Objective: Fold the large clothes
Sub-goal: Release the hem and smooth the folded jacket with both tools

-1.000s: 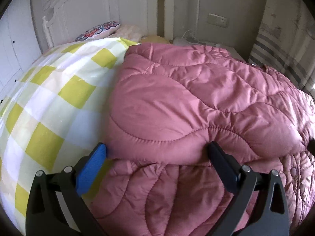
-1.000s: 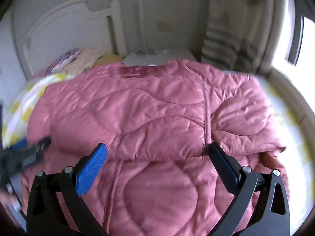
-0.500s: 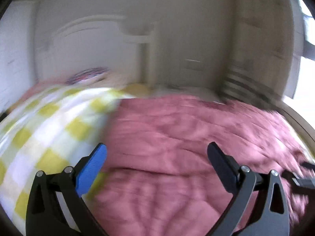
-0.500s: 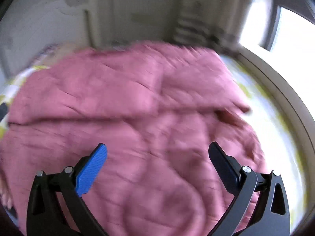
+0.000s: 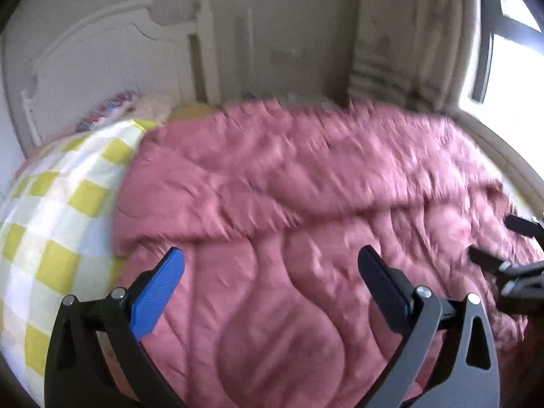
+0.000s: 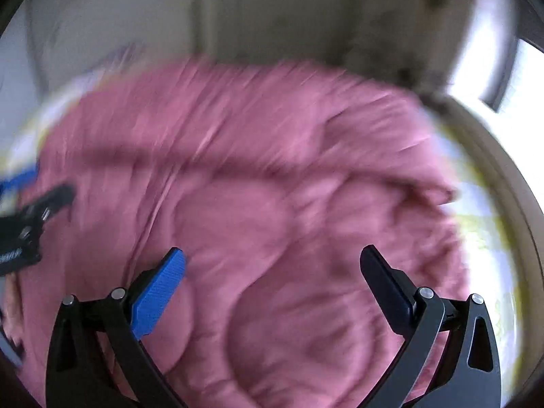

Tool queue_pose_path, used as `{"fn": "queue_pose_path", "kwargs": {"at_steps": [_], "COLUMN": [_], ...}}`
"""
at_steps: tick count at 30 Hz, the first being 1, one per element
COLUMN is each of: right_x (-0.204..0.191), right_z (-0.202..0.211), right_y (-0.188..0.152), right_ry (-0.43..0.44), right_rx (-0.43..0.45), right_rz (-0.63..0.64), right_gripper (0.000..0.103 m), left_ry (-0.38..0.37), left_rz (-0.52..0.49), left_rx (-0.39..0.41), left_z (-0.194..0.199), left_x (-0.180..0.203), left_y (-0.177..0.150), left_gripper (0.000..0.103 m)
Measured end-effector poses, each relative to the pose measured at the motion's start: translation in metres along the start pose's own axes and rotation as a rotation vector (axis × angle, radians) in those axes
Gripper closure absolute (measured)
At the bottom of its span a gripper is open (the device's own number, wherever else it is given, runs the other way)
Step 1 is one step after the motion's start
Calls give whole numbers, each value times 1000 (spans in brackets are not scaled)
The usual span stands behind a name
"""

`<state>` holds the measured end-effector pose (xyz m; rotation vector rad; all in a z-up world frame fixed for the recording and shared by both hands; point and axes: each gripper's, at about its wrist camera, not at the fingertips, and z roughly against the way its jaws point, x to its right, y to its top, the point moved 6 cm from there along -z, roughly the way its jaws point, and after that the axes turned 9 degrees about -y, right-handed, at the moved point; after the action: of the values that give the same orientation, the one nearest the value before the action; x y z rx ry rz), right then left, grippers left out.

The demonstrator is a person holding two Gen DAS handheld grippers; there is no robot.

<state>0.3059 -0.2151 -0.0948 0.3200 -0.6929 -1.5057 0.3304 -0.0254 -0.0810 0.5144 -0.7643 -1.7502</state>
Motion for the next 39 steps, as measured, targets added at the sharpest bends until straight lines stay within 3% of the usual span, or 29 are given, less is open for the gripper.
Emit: {"fn": "queue_pose_path", "kwargs": {"at_steps": [2, 5, 8, 11, 13, 15, 17, 19, 21, 22, 25, 27, 28, 33, 36, 39], "right_x": [-2, 11, 59, 112, 133, 136, 128, 114, 97, 82, 36, 10, 11, 30, 56, 92], "right_z": [0, 1, -1, -14, -21, -22, -21, -4, 16, 27, 35, 18, 16, 4, 10, 18], "right_y": [1, 3, 0, -23, -33, -32, -26, -22, -15, -11, -15, -32, -33, -29, -34, -39], "right_ry": [-4, -16, -121, -160, -111, -136, -178, -174, -104, -58, 4, -3, 32, 101, 13, -101], "right_rx": [26, 18, 23, -46, -72, -73, -61, 8, 101, 142, 148, 72, 100, 37, 68, 83], "right_rz": [-15, -37, -140, -331, -448, -448, -390, -364, -313, -248, 5, 130, 92, -21, -63, -158], "right_gripper": [5, 5, 5, 5, 4, 4, 4, 4, 4, 4, 4, 5, 5, 5, 5, 5], "left_ry": [50, 93, 135, 219, 191, 162, 171, 214, 209, 161, -27, -45, -3, -46, 5, 135], "left_rz": [-61, -42, 76, 258, 378, 446, 433, 373, 291, 256, 164, 73, 13, 86, 120, 173], "left_rx": [-129, -104, -50, 5, -5, -45, -39, 26, 105, 123, 70, -38, -144, -125, -80, 17], "left_z": [-28, -23, -7, 11, 13, 3, 2, 12, 33, 39, 32, 9, -12, -18, -9, 23], "left_x": [7, -5, -35, -85, -111, -125, -126, -119, -90, -73, -25, 5, 15, 1, -14, -28], "left_y": [-10, -8, -13, -24, -30, -34, -31, -21, -15, -14, -18, -30, -38, -33, -32, -35], "left_gripper": [2, 2, 2, 2, 2, 2, 2, 2, 2, 2, 2, 2, 2, 2, 2, 2]}}
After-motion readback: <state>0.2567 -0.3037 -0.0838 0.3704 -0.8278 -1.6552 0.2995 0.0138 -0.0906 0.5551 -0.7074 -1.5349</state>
